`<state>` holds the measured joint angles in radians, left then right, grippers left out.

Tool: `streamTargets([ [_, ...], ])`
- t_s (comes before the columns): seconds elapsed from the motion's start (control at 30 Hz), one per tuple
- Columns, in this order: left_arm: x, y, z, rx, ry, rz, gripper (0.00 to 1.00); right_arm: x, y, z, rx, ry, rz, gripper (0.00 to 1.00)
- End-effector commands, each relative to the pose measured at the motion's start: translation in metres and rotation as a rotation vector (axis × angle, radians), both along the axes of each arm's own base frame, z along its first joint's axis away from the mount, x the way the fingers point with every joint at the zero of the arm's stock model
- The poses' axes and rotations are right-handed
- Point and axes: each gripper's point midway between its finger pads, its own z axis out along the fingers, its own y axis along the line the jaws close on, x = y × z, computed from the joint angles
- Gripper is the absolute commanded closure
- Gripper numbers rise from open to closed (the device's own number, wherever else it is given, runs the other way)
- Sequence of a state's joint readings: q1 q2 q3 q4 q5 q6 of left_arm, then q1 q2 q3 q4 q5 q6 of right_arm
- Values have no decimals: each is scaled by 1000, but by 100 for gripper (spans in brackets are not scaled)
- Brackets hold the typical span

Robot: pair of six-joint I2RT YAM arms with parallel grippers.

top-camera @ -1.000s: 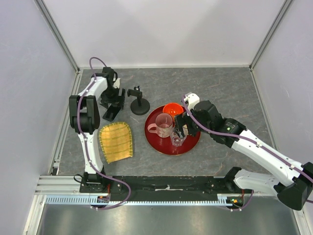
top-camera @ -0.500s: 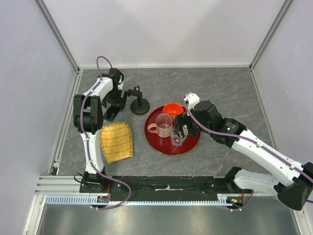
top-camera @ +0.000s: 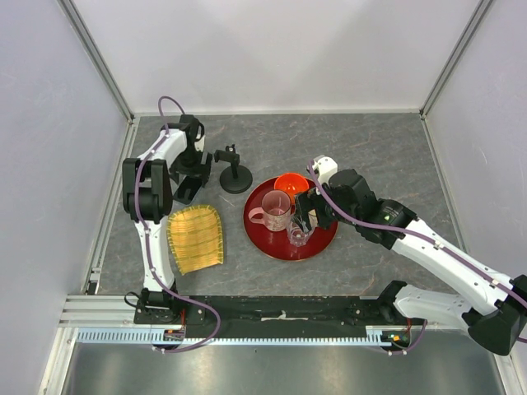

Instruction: Place the phone on the phone stand

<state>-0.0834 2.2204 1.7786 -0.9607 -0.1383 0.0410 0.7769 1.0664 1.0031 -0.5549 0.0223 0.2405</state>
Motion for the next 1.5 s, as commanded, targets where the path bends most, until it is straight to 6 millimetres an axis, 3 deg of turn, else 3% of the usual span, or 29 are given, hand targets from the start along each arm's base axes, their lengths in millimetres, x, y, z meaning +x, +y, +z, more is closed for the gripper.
streamTargets([
  [0.0, 4, 6, -9, -84, 19, 60, 0, 4, 5, 29, 64, -54, -7, 2],
  [0.23, -5, 4, -26, -108, 81, 68, 2, 5, 7, 28, 63, -46, -3, 2],
  [0.37, -10, 9, -39, -78, 122, 78, 12, 5, 7, 27, 63, -43, -2, 2],
  [0.53, -15, 13, -46, -46, 141, 116, 16, 4, 6, 29, 66, -50, -4, 2],
  [0.63, -17, 14, -50, -36, 152, 114, 23, 4, 6, 31, 69, -51, -5, 2],
  [0.73, -17, 14, -50, -33, 156, 105, 36, 4, 6, 31, 68, -51, -3, 2],
  [0.83, -15, 11, -47, -46, 147, 98, 57, 4, 6, 30, 67, -51, -3, 2],
  [0.93, -12, 13, -41, -25, 122, 96, 98, 5, 6, 31, 69, -51, -5, 2],
  [1.23, 2, 41, 4, 130, -36, 189, 98, 6, 9, 32, 71, -47, -6, 2],
  [1.47, 6, 32, -6, 49, -26, 241, 98, 9, 15, 34, 82, -36, 0, 2],
])
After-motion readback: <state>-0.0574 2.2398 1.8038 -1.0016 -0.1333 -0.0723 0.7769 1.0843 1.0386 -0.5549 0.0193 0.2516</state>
